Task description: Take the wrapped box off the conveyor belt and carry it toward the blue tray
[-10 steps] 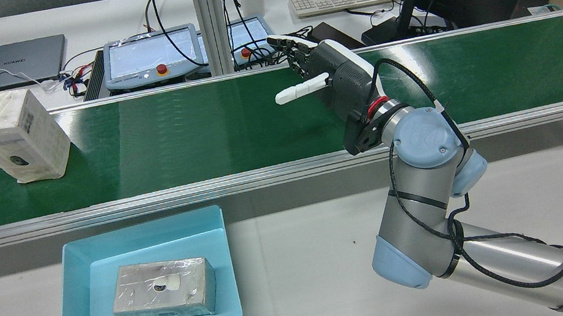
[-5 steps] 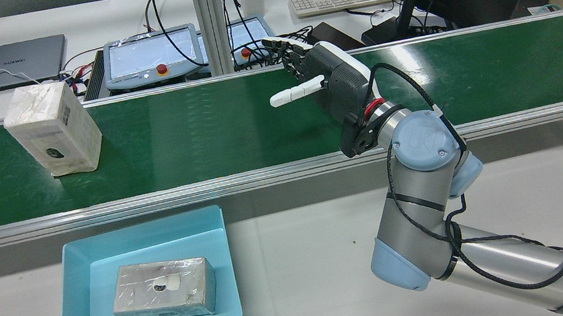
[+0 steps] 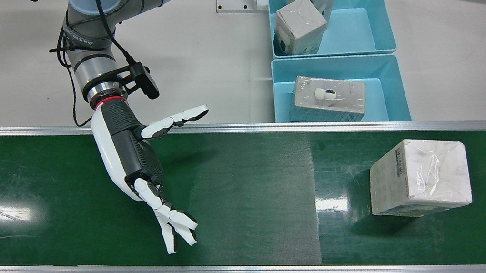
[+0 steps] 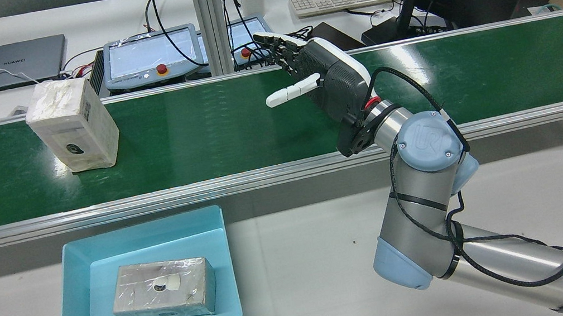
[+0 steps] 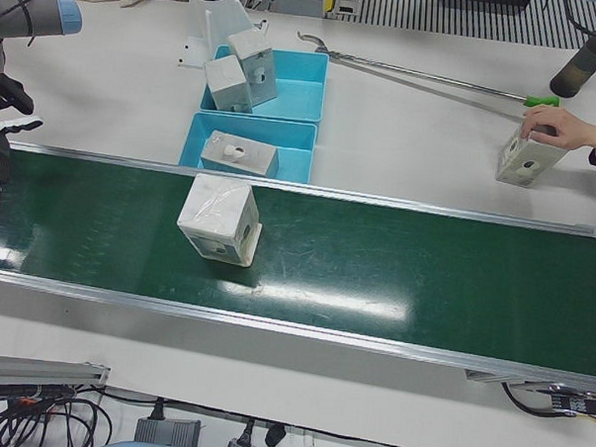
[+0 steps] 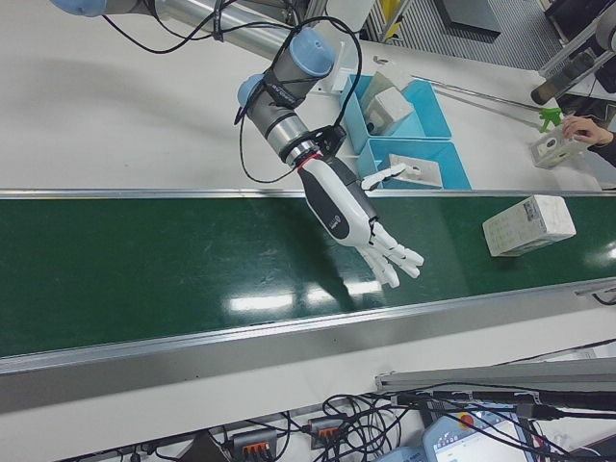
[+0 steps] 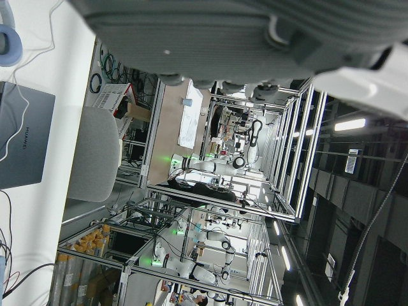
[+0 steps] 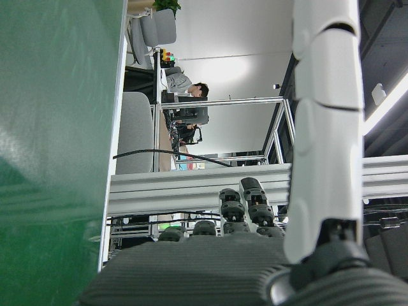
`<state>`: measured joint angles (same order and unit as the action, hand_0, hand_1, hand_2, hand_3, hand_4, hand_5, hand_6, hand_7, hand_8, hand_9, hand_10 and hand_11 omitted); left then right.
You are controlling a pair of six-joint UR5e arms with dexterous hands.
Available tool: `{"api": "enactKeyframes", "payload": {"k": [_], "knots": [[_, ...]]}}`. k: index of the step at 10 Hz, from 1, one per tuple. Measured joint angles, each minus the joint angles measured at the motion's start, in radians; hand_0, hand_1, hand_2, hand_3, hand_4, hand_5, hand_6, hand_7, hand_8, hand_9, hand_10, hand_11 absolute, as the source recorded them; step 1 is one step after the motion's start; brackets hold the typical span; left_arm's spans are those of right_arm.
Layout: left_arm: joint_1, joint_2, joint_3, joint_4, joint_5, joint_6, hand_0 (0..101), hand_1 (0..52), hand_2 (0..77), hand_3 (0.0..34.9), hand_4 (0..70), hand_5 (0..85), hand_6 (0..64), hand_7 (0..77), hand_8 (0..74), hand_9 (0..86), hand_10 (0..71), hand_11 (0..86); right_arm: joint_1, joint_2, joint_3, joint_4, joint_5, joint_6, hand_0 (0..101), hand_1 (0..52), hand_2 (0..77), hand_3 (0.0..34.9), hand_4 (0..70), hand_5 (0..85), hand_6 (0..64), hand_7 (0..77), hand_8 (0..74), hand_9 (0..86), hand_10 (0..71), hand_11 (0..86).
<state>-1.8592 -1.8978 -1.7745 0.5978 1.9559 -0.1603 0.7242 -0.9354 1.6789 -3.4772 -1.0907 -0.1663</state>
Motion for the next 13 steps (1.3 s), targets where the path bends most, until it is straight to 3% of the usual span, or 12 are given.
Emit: {"api": "enactKeyframes", "payload": {"k": [4,13], "knots": [[0.0,0.0,0.0,0.0,0.0,0.0,0,0.0,1.1,0.0,0.0,1.1,0.5,0.5,0.5,0.5,0.0,0.5,0.0,0.004,-0.04,0.008,-0.002,0.006,49,15.3,6.0,0.0,8.2,14.2,3.8,3.3,0.0,1.6,0.0,1.6],[0.0,0.0,0.0,0.0,0.0,0.0,0,0.0,1.1,0.0,0.0,1.1,0.5,0.5,0.5,0.0,0.0,0.5,0.003,0.002,-0.045,0.008,-0.002,0.007,48,13.6,3.8,0.0,9.3,14.2,3.3,2.2,0.0,1.6,0.0,1.6]]}}
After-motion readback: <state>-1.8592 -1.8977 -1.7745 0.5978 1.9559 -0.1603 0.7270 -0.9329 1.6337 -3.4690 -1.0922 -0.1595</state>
